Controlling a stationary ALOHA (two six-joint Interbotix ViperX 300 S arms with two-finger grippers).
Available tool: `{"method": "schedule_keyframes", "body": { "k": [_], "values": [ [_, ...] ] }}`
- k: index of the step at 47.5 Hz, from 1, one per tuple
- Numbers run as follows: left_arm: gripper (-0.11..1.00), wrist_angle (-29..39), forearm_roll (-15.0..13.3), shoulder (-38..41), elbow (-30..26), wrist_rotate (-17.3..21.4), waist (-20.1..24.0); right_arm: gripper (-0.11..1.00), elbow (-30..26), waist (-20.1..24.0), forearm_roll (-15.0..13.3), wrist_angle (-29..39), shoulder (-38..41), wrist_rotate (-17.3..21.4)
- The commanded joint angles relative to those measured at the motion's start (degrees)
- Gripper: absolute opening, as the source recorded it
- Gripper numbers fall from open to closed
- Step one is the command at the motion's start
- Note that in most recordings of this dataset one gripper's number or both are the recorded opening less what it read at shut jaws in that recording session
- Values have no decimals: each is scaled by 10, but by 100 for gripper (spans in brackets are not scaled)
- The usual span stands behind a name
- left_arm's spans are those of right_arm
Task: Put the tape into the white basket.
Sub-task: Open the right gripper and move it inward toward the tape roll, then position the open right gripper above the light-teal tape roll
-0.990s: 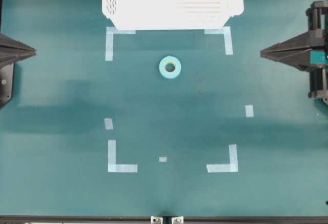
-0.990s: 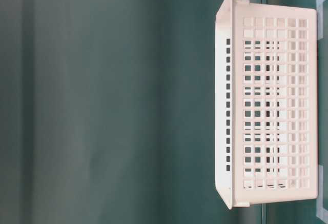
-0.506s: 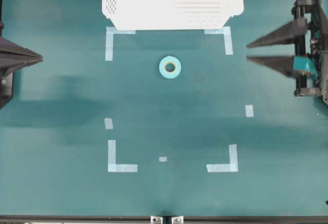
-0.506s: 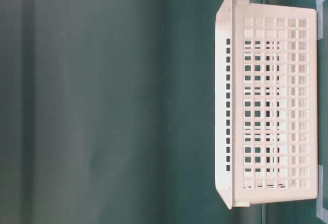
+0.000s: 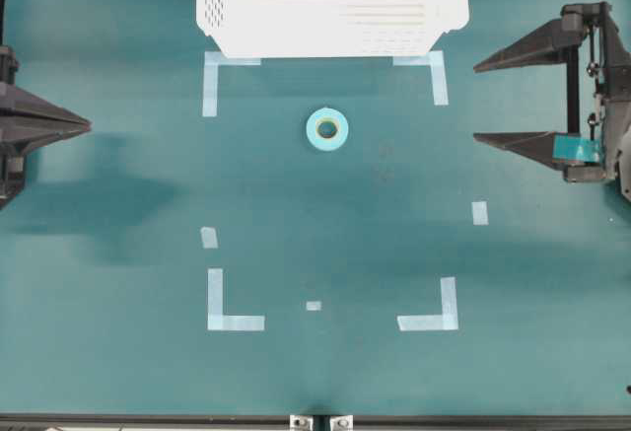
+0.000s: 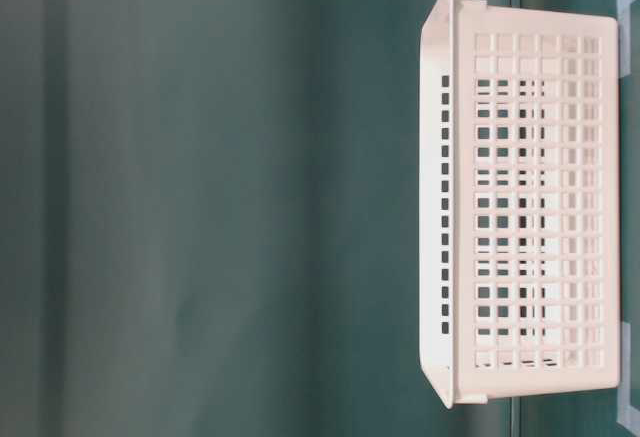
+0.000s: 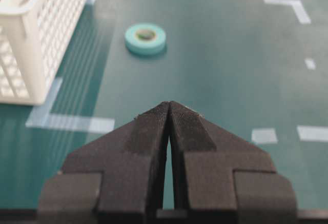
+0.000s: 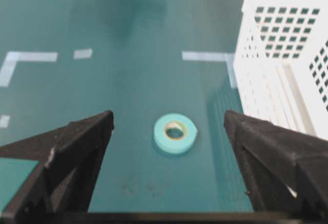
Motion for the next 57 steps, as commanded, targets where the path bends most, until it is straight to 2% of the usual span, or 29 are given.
{"method": "schedule_keyframes", "body": {
  "k": [1, 12, 34, 47, 57],
  "values": [
    [-11, -9, 2, 5, 0, 0, -1, 99, -13, -9, -1, 8, 5, 1],
    [-11, -18, 2, 5, 6, 4, -1, 99, -46, -22, -1, 59, 47, 1],
    [-11, -18, 2, 5, 5, 4, -1, 99, -145, -22, -1, 109, 213, 5],
    [-11, -19, 2, 5, 6, 4, -1, 99, -200, -22, -1, 179, 289, 5],
    [-11, -19, 2, 5, 5, 4, -1, 99, -221, -22, -9, 187, 319, 5]
  ]
}}
